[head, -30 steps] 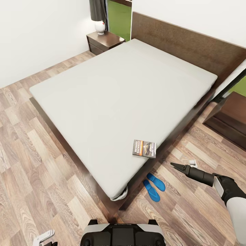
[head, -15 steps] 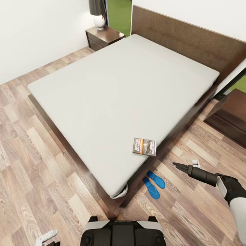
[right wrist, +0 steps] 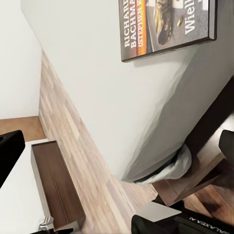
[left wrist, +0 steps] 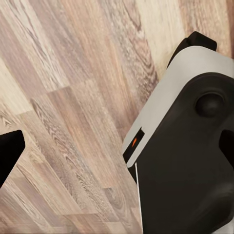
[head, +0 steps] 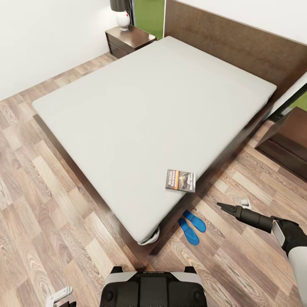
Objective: In the bedroom, move the book from the bed onto either nightstand, and place the two sandals side by side next to the bed.
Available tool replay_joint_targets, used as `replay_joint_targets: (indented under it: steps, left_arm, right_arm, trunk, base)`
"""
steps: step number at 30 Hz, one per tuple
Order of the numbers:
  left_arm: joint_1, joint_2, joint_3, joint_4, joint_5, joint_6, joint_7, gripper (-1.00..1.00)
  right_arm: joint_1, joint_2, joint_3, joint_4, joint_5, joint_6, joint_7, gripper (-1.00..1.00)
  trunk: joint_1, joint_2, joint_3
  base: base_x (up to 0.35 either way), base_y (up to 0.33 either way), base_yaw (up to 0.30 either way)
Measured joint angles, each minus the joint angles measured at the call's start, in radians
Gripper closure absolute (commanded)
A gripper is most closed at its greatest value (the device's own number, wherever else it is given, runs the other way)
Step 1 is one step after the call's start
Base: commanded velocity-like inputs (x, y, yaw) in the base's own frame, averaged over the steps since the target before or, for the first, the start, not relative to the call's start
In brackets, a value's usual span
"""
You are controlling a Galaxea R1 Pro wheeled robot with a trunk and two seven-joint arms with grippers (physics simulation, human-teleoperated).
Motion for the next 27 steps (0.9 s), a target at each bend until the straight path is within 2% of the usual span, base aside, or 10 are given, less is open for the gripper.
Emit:
replay_joint_targets:
  steps: [11, 19, 27]
  left_arm:
    - [0.0, -0.001, 0.0, 0.0, 0.0, 0.0, 0.0, -1.0]
    - [0.0, -0.002, 0.0, 0.001, -0.001, 0.0, 0.0, -1.0]
    - [0.0, -0.003, 0.0, 0.001, -0.001, 0.0, 0.0, -1.0]
  right_arm:
    - [0.0, -0.008, 0.001, 0.0, 0.0, 0.0, 0.005, -1.0]
    - [0.0, -0.025, 0.0, 0.0, 0.0, 0.0, 0.054, -1.0]
    - [0.0, -0.029, 0.0, 0.0, 0.0, 0.0, 0.068, -1.0]
  trunk:
    - [0.0, 0.0, -0.018]
    - [0.0, 0.0, -0.031]
    - [0.0, 0.0, -0.044]
  base:
    - [0.0, 0.0, 0.0]
    - [0.0, 0.0, 0.0]
    - [0.0, 0.0, 0.0]
